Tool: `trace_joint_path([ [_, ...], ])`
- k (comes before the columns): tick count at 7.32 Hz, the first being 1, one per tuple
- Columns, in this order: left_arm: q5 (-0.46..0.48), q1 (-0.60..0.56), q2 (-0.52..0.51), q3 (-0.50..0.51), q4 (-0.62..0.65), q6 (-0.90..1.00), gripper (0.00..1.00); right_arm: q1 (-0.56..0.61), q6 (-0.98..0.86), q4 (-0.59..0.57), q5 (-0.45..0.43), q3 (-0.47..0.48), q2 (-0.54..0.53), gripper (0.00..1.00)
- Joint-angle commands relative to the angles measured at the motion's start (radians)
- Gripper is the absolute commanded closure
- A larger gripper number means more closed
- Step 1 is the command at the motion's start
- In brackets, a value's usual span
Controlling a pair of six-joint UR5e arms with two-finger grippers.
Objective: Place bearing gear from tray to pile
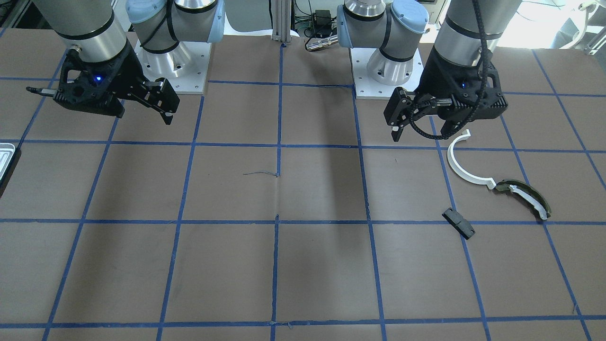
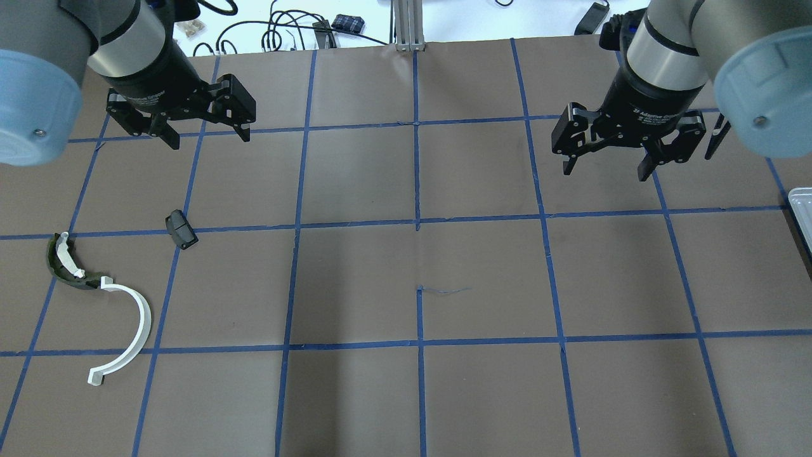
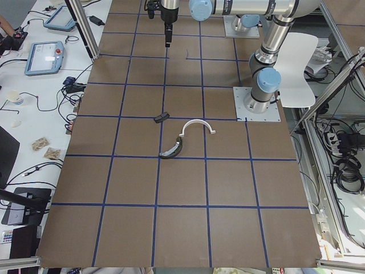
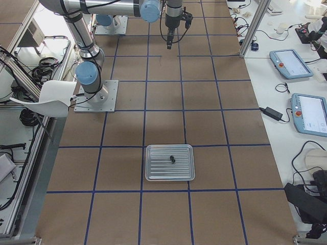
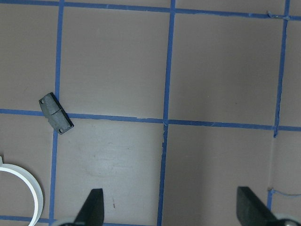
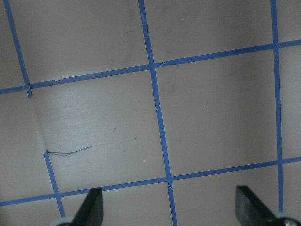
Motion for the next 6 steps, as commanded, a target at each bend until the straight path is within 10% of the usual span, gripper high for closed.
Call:
trace_joint_path([
  [1, 0.000, 0.000, -0.002, -0.002, 0.000, 0.000, 0.00, 0.000, 0.007, -0.008, 0.004, 0.011, -0.001, 0.00],
  [6, 0.000, 0.000, -0.002, -0.002, 0.000, 0.000, 0.00, -0.012, 0.008, 0.021, -0.003, 0.011, -0.004, 0.00],
])
